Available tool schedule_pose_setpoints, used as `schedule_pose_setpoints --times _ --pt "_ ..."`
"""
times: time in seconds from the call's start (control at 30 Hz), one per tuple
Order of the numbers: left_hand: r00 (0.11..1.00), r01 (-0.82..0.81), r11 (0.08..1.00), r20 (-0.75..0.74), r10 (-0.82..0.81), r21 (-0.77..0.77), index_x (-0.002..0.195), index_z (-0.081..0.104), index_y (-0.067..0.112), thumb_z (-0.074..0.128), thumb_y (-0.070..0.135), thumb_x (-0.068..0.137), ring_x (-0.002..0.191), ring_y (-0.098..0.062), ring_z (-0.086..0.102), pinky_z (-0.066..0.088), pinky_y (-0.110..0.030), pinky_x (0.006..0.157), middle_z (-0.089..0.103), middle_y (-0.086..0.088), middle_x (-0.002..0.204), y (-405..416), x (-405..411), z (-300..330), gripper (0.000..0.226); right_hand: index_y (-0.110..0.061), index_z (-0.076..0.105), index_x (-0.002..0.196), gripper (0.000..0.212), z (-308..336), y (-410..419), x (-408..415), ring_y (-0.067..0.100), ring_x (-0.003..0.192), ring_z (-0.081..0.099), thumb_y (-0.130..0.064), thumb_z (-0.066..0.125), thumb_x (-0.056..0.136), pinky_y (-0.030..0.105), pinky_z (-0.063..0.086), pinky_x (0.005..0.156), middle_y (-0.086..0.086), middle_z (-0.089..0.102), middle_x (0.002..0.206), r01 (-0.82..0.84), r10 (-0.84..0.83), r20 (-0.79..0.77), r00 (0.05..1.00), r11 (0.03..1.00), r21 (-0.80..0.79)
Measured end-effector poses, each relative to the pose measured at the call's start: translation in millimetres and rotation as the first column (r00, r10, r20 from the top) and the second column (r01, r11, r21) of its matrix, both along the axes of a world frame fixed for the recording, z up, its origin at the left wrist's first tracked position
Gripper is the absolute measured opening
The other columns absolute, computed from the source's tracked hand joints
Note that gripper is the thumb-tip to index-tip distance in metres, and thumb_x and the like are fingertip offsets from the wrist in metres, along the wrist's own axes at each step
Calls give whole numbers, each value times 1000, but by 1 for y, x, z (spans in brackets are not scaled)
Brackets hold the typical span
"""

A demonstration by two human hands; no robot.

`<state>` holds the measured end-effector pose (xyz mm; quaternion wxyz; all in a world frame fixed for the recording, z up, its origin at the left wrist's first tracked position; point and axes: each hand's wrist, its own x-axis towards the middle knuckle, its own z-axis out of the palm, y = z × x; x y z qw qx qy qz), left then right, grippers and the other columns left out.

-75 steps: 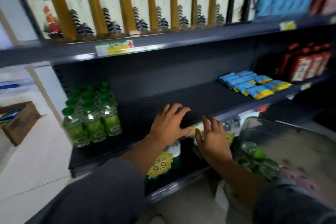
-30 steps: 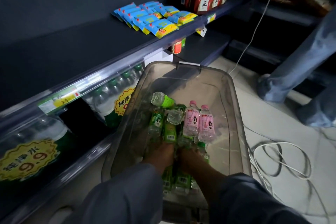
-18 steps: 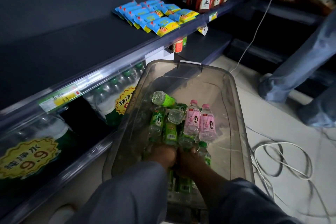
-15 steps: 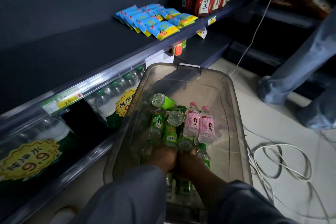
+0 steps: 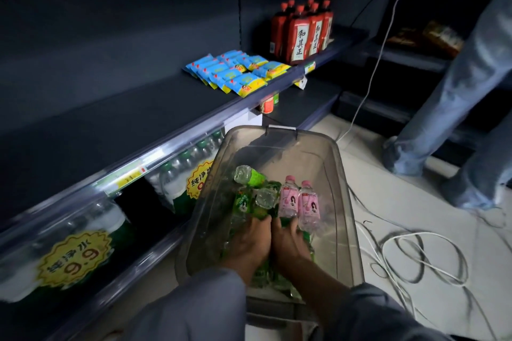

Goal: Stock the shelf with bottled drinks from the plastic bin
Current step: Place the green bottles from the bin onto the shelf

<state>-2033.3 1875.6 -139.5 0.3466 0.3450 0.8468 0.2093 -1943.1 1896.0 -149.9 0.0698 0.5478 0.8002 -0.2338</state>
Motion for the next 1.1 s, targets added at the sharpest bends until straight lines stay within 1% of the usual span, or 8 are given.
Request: schedule_pose_setpoints --times 0.1,0.23,0.4,0.47,0.57,0.67,0.9,1.1 --pt "902 288 957 -325 -285 -38 143 45 28 37 33 104 118 -36 58 49 -45 97 52 -15 134 -11 -7 43 40 -28 21 150 68 23 -7 -4 47 146 24 -16 61 96 54 46 106 28 4 161 32 -9 -135 991 985 168" --pt "797 374 927 -503 -333 -23 150 35 37 54 28 98 119 -34 58 50 -42 96 42 -14 143 -25 -22 92 56 -35 22 146 62 61 -9 -9 47 146 22 -24 59 98 53 46 106 26 9 160 16 57 -246 968 959 283" --pt "773 334 937 -598 -213 98 148 34 38 61 39 95 128 -33 52 48 -42 101 33 -12 152 -51 -43 142 59 -34 32 133 53 115 -18 -18 40 127 48 -35 65 93 47 53 94 18 31 143 -13 164 -318 934 904 428" --pt "755 319 943 -627 -190 98 144 36 38 60 45 94 120 -36 57 50 -43 96 33 -13 149 -59 -51 161 56 -33 36 131 48 131 -21 -20 39 123 52 -41 63 93 45 53 90 15 33 139 -26 201 -335 921 887 461" --pt "730 271 954 -673 -116 130 131 43 37 58 49 90 106 -38 63 52 -43 87 41 -11 133 -80 -70 190 45 -35 37 133 49 153 -29 -29 39 118 51 -47 61 91 47 55 83 12 32 134 -19 248 -363 898 847 531" --pt "736 175 963 -677 10 205 120 47 36 59 48 89 99 -36 65 53 -40 83 43 -6 121 -107 -93 212 35 -34 39 132 52 172 -43 -48 40 117 47 -30 66 87 48 54 82 13 33 131 33 269 -377 887 775 631" --pt "693 29 961 -699 178 274 124 45 37 57 47 92 98 -36 65 55 -41 85 42 -7 125 -168 -161 250 36 -24 54 120 41 206 -94 -121 39 104 52 -28 64 81 47 54 80 15 46 124 -10 418 -419 806 717 697" --pt "636 -46 954 -728 258 298 125 44 32 49 42 100 93 -36 67 58 -44 80 41 -10 126 -230 -233 260 27 -25 53 122 35 205 -137 -190 34 104 52 -28 63 88 44 54 79 12 41 124 -114 545 -445 710 713 692"
